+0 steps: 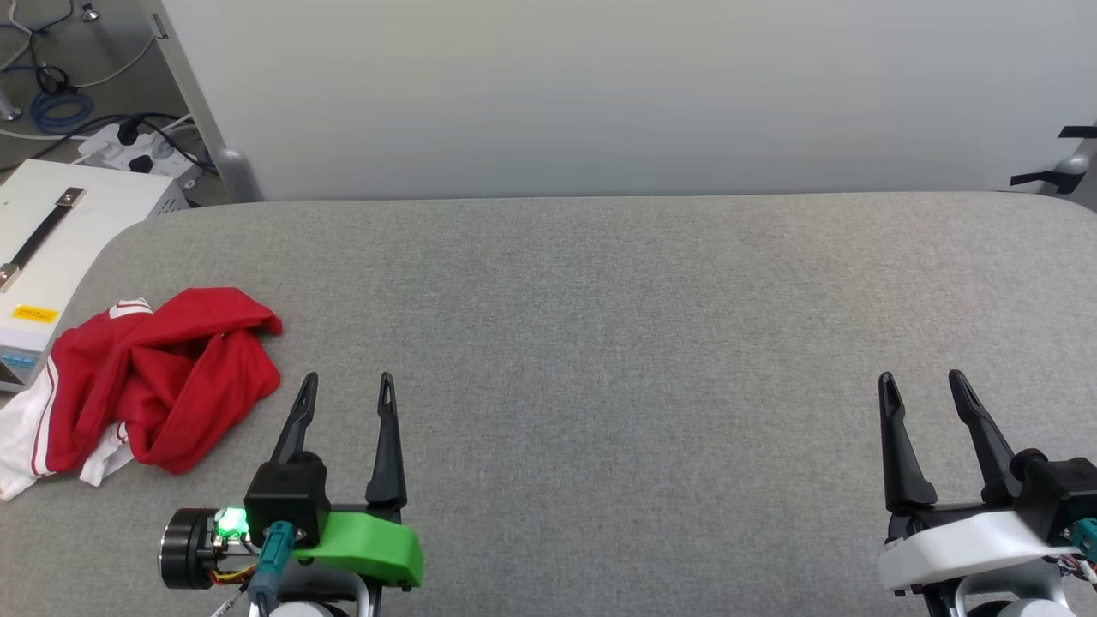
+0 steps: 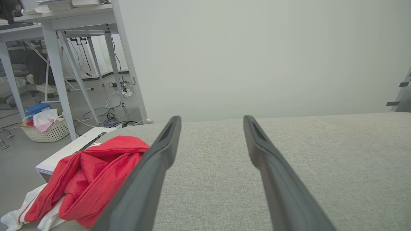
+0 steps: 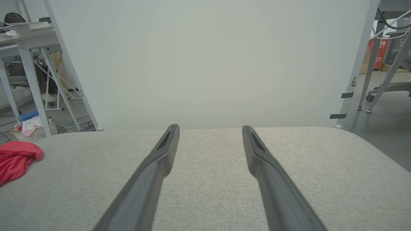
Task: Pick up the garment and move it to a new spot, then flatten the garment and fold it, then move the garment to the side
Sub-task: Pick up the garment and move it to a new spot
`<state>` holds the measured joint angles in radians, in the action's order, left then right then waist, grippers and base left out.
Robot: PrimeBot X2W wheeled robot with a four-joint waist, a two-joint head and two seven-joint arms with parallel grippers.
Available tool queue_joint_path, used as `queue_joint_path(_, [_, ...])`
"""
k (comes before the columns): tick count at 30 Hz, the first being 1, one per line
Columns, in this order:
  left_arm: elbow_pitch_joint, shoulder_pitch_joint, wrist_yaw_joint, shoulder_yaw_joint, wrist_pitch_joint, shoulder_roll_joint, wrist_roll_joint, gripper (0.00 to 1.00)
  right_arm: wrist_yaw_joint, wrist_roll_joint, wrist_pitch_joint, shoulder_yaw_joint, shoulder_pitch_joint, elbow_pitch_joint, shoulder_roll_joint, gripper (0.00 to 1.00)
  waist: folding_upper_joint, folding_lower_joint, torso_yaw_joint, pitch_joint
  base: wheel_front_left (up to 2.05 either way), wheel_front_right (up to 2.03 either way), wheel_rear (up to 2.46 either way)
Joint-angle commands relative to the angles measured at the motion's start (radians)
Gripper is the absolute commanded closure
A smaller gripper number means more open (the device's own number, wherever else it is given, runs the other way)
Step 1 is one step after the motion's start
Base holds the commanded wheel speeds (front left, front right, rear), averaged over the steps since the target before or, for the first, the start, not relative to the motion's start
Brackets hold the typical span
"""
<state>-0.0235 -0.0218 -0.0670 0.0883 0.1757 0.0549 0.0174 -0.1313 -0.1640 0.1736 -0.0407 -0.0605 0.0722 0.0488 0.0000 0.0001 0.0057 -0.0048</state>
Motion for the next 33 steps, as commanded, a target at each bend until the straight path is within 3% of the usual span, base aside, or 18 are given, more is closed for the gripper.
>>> queue_joint_path(1, [-0.005, -0.015, -0.005, 0.002, 0.009, -0.003, 0.003, 0.00, 0.000, -0.011, 0.013, -0.004, -0.016, 0.006, 0.001, 0.00, 0.0000, -0.0001, 0.000, -0.001, 0.00, 0.00, 0.00])
queue_joint_path(33, [0.015, -0.022, -0.028, 0.034, 0.086, -0.005, 0.005, 0.00, 0.001, -0.031, 0.088, -0.020, -0.037, -0.023, 0.001, 0.00, 0.0000, -0.0001, 0.013, 0.005, 0.00, 0.00, 0.00])
